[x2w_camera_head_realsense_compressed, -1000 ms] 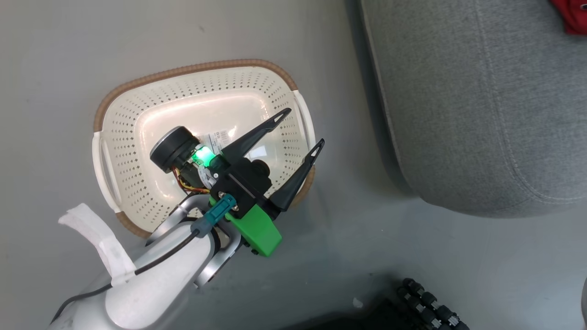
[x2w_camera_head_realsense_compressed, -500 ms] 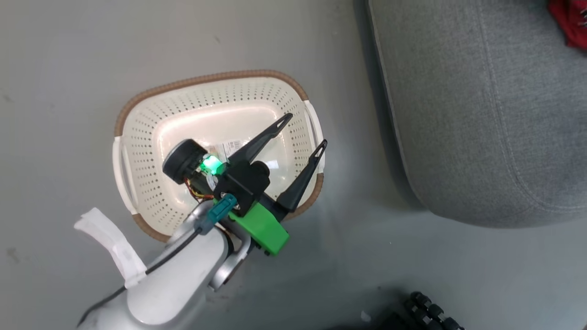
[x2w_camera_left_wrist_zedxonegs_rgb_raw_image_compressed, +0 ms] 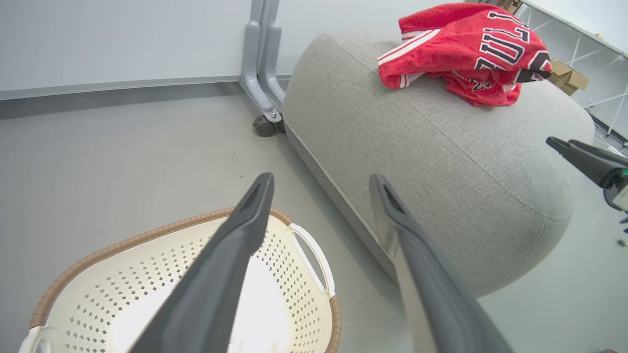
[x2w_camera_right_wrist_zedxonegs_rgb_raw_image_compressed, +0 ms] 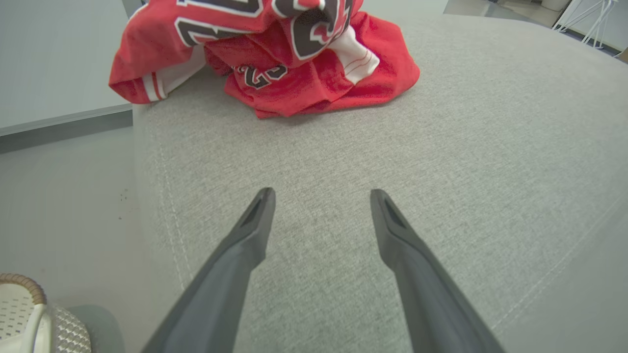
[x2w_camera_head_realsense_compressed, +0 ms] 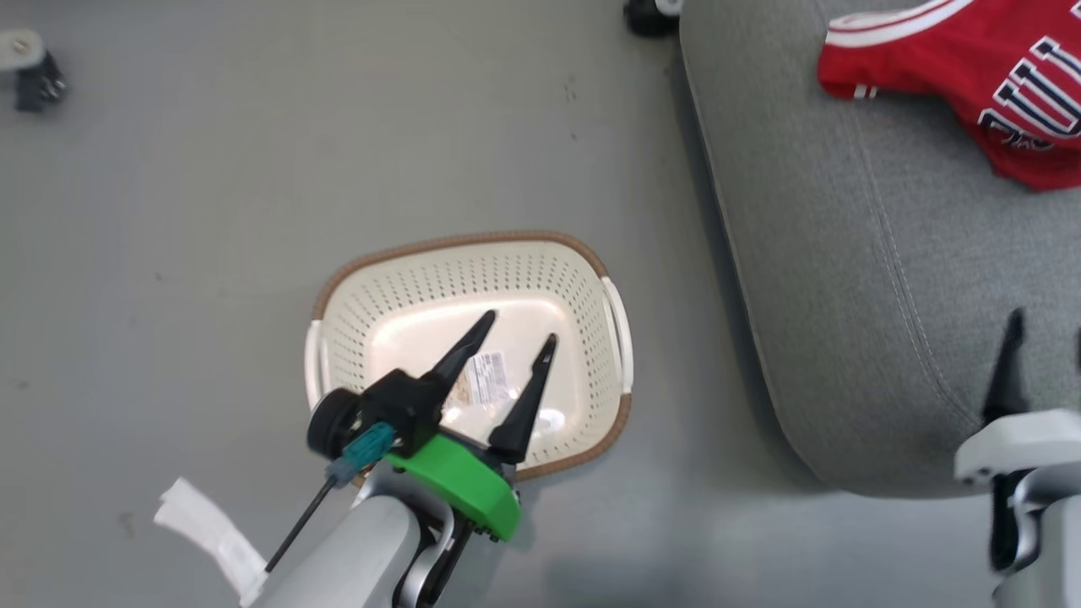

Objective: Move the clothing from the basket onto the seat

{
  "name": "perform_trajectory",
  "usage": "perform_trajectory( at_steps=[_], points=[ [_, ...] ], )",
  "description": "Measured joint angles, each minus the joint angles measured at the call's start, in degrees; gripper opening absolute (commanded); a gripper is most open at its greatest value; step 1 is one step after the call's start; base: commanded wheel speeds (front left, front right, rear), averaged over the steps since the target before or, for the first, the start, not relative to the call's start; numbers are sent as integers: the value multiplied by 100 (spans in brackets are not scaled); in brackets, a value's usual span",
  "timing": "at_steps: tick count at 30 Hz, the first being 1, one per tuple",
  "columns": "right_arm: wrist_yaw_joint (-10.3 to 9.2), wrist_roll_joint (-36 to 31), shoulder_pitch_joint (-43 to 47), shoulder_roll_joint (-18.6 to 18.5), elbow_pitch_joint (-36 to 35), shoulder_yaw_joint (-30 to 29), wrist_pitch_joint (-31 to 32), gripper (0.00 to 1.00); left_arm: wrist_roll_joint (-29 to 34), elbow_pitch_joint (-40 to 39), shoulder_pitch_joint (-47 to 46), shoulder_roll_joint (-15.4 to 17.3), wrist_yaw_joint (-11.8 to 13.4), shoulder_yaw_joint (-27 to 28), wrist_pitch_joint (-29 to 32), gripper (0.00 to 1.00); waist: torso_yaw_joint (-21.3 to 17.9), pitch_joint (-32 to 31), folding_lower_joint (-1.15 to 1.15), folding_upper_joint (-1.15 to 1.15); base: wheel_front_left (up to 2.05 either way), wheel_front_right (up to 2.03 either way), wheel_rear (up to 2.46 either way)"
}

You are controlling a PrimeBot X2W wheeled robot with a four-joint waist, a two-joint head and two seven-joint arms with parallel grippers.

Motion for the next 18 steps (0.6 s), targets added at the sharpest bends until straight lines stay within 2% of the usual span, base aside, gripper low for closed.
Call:
perform_trajectory(
  at_steps=[4, 8, 10, 14, 18],
  points=[
    [0, 236, 420, 46, 49, 839, 0, 100, 8, -51, 566, -190, 202, 650, -23, 100, 185, -462, 0, 0, 0, 0, 0],
    [0, 599, 777, 63, -118, 1772, 0, 100, 275, -212, 1238, -335, 352, 1482, -32, 100, 391, -932, 0, 0, 0, 0, 0],
    [0, 699, 916, 58, -287, 2048, 0, 100, 530, -344, 1529, -379, 398, 1938, -33, 100, 499, -1180, 0, 0, 0, 0, 0],
    [0, 853, 1100, 62, -615, 2525, 0, 100, 914, -587, 2109, -528, 381, 2610, -35, 100, 676, -1621, 0, 0, 0, 0, 0],
    [0, 845, 1175, 58, -1111, 2784, 0, 100, 1348, -943, 2497, -645, 231, 3131, -35, 100, 838, -2047, 0, 0, 0, 0, 0]
  ],
)
